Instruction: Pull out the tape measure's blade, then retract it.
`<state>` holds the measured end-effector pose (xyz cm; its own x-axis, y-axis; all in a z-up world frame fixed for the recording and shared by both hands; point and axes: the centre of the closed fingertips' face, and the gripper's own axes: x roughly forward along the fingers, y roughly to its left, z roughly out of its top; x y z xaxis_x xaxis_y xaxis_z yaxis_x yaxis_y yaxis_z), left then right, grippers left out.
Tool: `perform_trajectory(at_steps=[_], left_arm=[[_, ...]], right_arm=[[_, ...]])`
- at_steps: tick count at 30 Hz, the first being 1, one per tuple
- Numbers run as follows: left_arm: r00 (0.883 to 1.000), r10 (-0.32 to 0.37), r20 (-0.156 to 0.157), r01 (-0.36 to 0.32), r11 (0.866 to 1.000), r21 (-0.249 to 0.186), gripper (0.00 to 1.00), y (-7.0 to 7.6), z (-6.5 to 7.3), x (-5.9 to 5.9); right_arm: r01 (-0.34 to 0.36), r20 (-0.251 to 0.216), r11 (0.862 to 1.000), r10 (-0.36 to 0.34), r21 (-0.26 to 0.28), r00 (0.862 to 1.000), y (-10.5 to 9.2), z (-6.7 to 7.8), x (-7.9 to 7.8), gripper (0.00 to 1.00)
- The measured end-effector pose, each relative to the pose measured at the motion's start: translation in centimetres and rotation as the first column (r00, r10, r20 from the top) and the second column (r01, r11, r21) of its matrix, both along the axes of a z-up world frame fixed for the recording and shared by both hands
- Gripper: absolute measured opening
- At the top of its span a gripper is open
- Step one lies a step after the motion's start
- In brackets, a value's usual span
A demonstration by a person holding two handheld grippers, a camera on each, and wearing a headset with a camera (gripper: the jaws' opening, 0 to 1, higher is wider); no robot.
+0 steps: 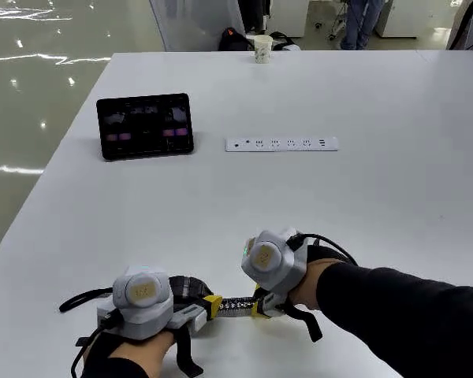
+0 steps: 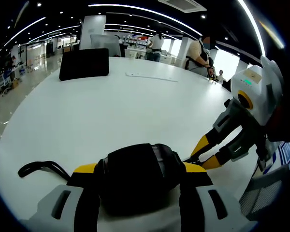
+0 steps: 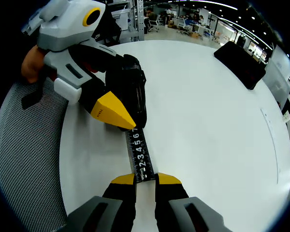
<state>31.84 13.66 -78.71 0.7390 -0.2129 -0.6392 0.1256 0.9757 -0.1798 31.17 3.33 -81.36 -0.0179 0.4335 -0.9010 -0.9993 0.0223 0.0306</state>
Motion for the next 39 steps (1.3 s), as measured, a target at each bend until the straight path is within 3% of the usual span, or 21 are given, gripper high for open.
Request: perform_trajectory(at_steps=[39], left_arm=[[1.000,0.003,-0.001,-0.003,1.000,-0.015,0.62,0.0,0.0,0.0]], right_arm=[[-0.005,-0.017,0.997,0.006,0.080,1.000,1.4,0.2,-0.3,0.11]])
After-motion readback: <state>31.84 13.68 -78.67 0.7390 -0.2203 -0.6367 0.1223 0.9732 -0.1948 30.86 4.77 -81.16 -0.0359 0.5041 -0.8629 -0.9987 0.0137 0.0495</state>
